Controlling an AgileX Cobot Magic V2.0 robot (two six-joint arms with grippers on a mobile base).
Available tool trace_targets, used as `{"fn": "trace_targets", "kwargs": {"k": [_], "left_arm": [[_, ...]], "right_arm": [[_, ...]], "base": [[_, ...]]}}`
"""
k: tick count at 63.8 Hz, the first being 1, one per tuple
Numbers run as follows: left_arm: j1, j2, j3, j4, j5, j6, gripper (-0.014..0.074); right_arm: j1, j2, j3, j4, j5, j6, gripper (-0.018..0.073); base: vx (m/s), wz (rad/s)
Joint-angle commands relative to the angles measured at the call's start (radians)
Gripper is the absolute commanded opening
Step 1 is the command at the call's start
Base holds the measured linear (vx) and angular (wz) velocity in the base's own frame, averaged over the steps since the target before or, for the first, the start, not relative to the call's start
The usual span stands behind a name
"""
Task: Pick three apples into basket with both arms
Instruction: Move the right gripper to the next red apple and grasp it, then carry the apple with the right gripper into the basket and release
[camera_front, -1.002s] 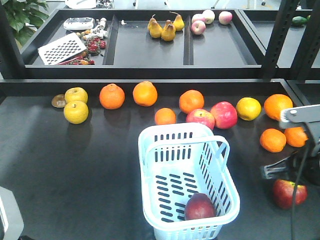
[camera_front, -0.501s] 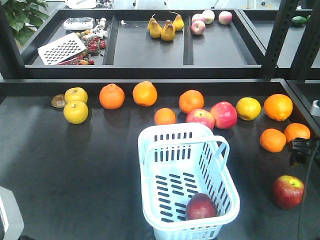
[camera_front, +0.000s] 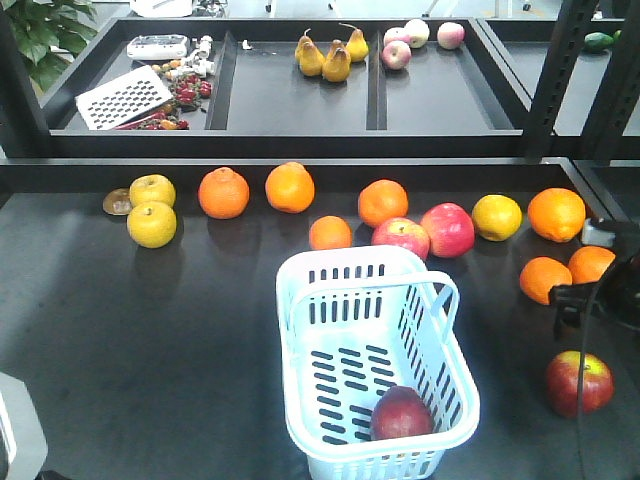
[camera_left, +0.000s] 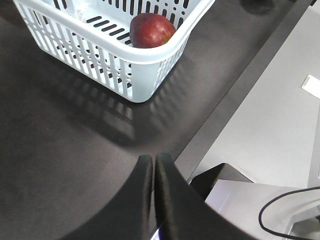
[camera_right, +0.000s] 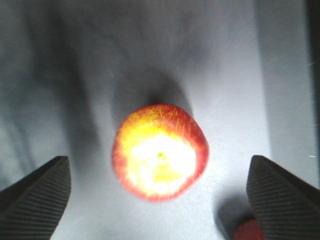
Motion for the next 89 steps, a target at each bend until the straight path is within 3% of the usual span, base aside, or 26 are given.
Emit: {"fn": "trace_targets", "kwargs": {"k": [1,22,34,40,54,62,72,89], "left_arm": [[0.001,-0.001,-0.024,-0.042,-0.038,-0.006,-0.0006],[0.001,-0.001,-0.024,-0.042,-0.038,-0.006,-0.0006],[0.001,-0.001,-0.024,-0.042,-0.039,-0.006,-0.0006],[0.001,-0.001,-0.024,-0.042,-0.039,-0.006,-0.0006],[0.001,-0.001,-0.024,-0.042,-0.04,-0.006,-0.0006],[0.001,-0.001,-0.024,-0.042,-0.04,-0.006,-0.0006],[0.001,-0.001,-0.024,-0.042,-0.04,-0.006,-0.0006],[0.001,-0.001,-0.024,-0.042,-0.041,-0.006,-0.0006]], "right_arm": [[-0.004,0.0,-0.028,-0.008,-0.027,-0.01,0.066],[-0.004,0.126,-0.027,-0.008,-0.062,-0.018,0.0638],[-0.004,0.154,-0.027,-0.008,-0.061,-0.039,0.0578],[-0.004,0.149,-0.027,0.006,-0.052,-0.039,0.0503],[-0.004,0.068,-0.027,0.066,0.047,-0.106,0.0157],[-0.004,-0.032,-0.026,0.134,0.128,-0.161,-0.0015],[-0.004,-0.192,0.01,0.252,0.211,-0.242,-0.0008],[-0.004,-0.532,0.277,0.511,0.221,-0.408,-0.0004]], "base": [[0.0,0.0],[0.0,0.0],[0.0,0.0],[0.0,0.0],[0.0,0.0],[0.0,0.0],[0.0,0.0],[0.0,0.0]]}}
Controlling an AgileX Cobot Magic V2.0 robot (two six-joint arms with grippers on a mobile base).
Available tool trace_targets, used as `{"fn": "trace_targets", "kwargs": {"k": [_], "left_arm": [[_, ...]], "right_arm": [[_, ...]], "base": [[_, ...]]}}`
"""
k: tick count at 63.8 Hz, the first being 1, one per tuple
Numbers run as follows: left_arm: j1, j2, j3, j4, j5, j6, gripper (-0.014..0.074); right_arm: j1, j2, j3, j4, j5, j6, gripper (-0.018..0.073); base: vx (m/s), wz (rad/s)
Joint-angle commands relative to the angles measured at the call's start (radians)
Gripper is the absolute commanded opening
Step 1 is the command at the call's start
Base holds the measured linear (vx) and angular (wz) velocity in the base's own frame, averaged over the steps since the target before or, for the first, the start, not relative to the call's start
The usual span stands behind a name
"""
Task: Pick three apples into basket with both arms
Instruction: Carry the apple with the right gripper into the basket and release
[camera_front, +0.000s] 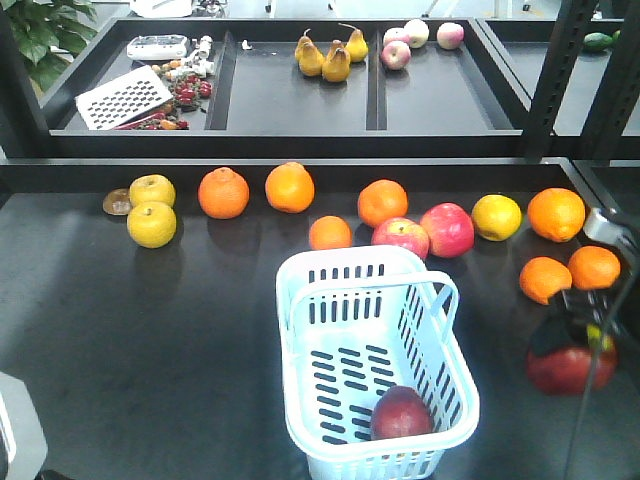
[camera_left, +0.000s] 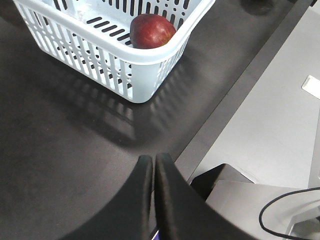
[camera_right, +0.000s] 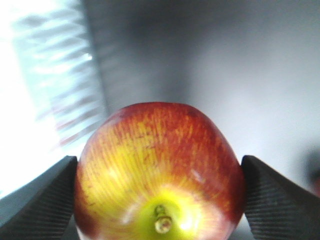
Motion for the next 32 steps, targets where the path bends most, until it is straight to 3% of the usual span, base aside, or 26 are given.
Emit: {"fn": "trace_targets", "kwargs": {"k": [1,11,18,25,32], "left_arm": [[0.001,-0.001,-0.024,-0.042,-0.039,-0.006,-0.0006],[0.001,-0.001,-0.024,-0.042,-0.039,-0.006,-0.0006],[0.001,-0.001,-0.024,-0.042,-0.04,-0.006,-0.0006],[0.001,-0.001,-0.024,-0.042,-0.04,-0.006,-0.0006],[0.001,-0.001,-0.024,-0.042,-0.04,-0.006,-0.0006]], "right_arm": [[-0.004,-0.165,0.082,0.125,0.002,-0.092,-0.0004],[0.003,-0.356,0.204,0.336,0.009,-0.237,-0.0004],[0.058,-0.419,0.246,0.46,-0.017,-0.299,-0.0004],[0.184,-0.41,0.252,0.542,-0.098,-0.324,-0.0004],[0.334,-0.36,0.252,0.561,-0.221,-0.321,-0.0001]], "base": [[0.0,0.0],[0.0,0.0],[0.0,0.0],[0.0,0.0],[0.0,0.0]]}}
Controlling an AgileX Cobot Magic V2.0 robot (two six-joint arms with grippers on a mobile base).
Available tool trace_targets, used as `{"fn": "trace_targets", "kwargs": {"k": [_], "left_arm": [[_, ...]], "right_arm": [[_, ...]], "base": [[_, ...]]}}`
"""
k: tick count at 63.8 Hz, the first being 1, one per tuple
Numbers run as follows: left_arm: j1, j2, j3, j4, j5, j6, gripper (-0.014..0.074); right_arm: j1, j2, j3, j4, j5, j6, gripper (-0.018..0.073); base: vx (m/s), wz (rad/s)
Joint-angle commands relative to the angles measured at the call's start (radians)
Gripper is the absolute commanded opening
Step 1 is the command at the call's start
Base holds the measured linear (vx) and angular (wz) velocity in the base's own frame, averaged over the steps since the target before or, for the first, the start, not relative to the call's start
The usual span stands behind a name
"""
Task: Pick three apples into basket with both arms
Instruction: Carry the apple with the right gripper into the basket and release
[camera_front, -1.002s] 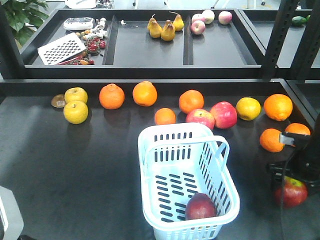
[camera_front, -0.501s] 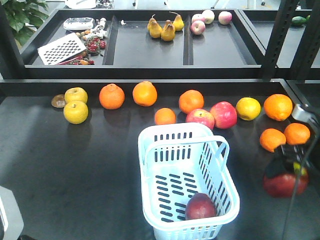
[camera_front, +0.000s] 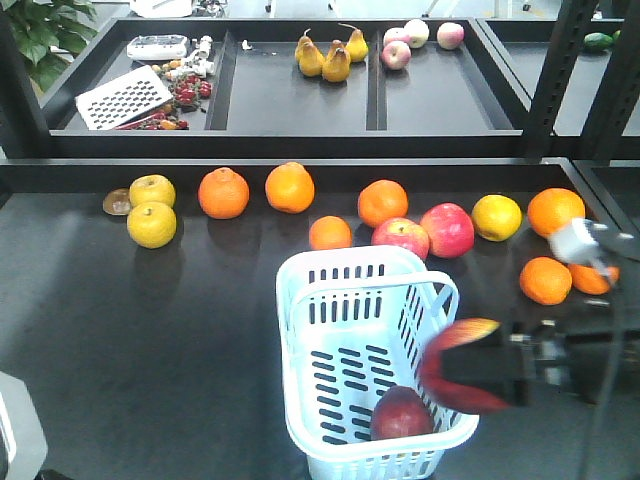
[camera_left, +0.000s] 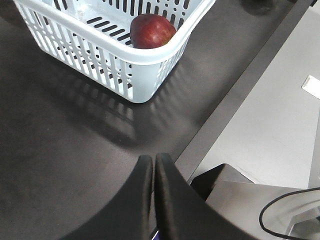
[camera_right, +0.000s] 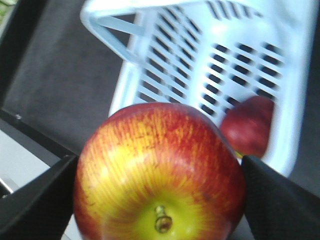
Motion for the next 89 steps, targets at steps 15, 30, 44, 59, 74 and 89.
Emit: {"fn": "trace_targets", "kwargs": {"k": [15,30,44,59,74,89], "left_arm": [[0.001,-0.001,-0.024,-0.042,-0.04,-0.006,-0.0006],[0.001,-0.001,-0.024,-0.042,-0.04,-0.006,-0.0006],[0.001,-0.001,-0.024,-0.042,-0.04,-0.006,-0.0006],[0.001,-0.001,-0.024,-0.042,-0.04,-0.006,-0.0006],[0.001,-0.001,-0.024,-0.042,-0.04,-0.006,-0.0006],[0.001,-0.001,-0.024,-0.042,-0.04,-0.006,-0.0006]], "right_arm": [[0.294,0.188,-0.024,0.129,-0.376,-0.021,0.005],[0.301,0.317,-0.064,0.131,-0.4,-0.036,0.0306],[0.301,0.332,-0.095,0.135,-0.395,-0.036,0.0615],[0.301,0.332,-0.093,0.13,-0.398,-0.036,0.0629],[0.301,0.33,-0.093,0.122,-0.355,-0.036,0.0512],[0.301,0.233,-0.093,-0.065,-0.199,0.08,0.0176]], "base": [[0.0,0.0],[0.0,0.0],[0.0,0.0],[0.0,0.0],[0.0,0.0],[0.0,0.0]]}}
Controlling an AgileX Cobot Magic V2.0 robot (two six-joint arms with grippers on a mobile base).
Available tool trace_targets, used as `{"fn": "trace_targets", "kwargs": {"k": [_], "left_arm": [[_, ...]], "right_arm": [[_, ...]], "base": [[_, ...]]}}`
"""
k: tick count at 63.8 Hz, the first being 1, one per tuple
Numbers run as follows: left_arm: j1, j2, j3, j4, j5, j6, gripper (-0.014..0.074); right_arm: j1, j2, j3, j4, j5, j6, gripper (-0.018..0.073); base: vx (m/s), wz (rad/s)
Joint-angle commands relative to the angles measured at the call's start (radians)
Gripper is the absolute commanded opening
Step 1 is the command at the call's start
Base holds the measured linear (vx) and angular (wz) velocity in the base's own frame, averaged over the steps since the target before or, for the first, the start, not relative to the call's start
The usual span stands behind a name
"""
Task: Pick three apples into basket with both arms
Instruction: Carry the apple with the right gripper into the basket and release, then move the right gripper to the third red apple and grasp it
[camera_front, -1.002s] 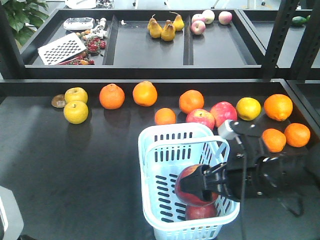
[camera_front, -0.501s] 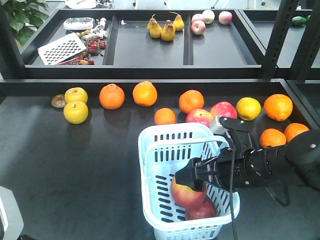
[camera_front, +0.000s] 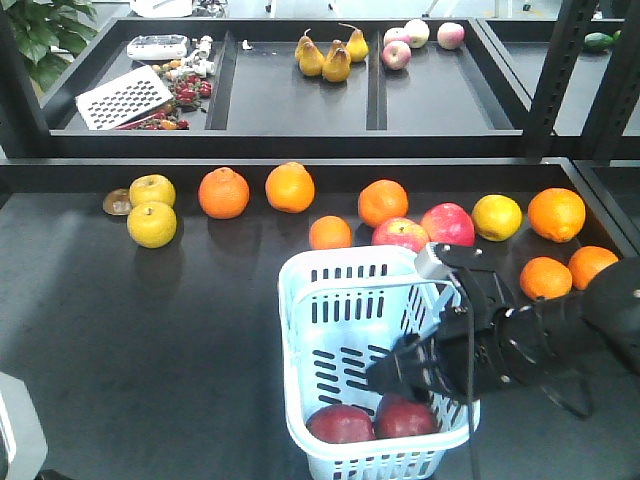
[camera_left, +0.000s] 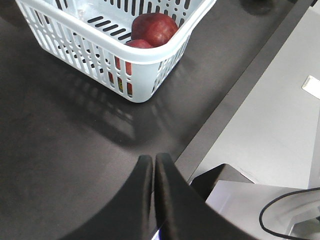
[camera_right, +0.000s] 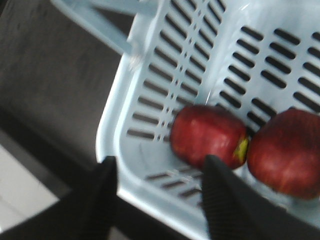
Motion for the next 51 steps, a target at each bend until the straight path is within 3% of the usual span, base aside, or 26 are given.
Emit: {"fn": "trace_targets", "kwargs": {"k": [1,7,12,21,29,34,40,51], "left_arm": [[0.001,-0.001,-0.024,-0.042,-0.04,-0.006,-0.0006],[0.001,-0.001,-0.024,-0.042,-0.04,-0.006,-0.0006],[0.001,-0.001,-0.024,-0.042,-0.04,-0.006,-0.0006],[0.001,-0.001,-0.024,-0.042,-0.04,-0.006,-0.0006],[0.001,-0.001,-0.024,-0.042,-0.04,-0.006,-0.0006],[0.001,-0.001,-0.024,-0.042,-0.04,-0.006,-0.0006],[0.001,-0.001,-0.024,-0.042,-0.04,-0.006,-0.0006],[0.001,-0.001,-0.024,-0.042,-0.04,-0.006,-0.0006]], "right_arm": [[0.0,-0.091,-0.028,-0.101,0.065,0.08,0.0148],[0.0,-0.176,-0.028,-0.287,0.118,0.193,-0.0016],[-0.001,-0.249,-0.028,-0.474,0.149,0.337,-0.001],[-0.001,-0.376,-0.028,-0.883,0.247,0.694,-0.0008],[-0.001,-0.465,-0.028,-1.175,0.359,0.89,-0.0008],[-0.006,-0.496,-0.028,-1.245,0.419,0.931,-0.0008],[-0.051,-0.51,-0.028,-1.252,0.431,0.917,-0.0006],[-0.241,-0.486,-0.028,-1.237,0.372,0.863,0.0]], "base": [[0.0,0.0],[0.0,0.0],[0.0,0.0],[0.0,0.0],[0.0,0.0],[0.0,0.0],[0.0,0.0],[0.0,0.0]]}}
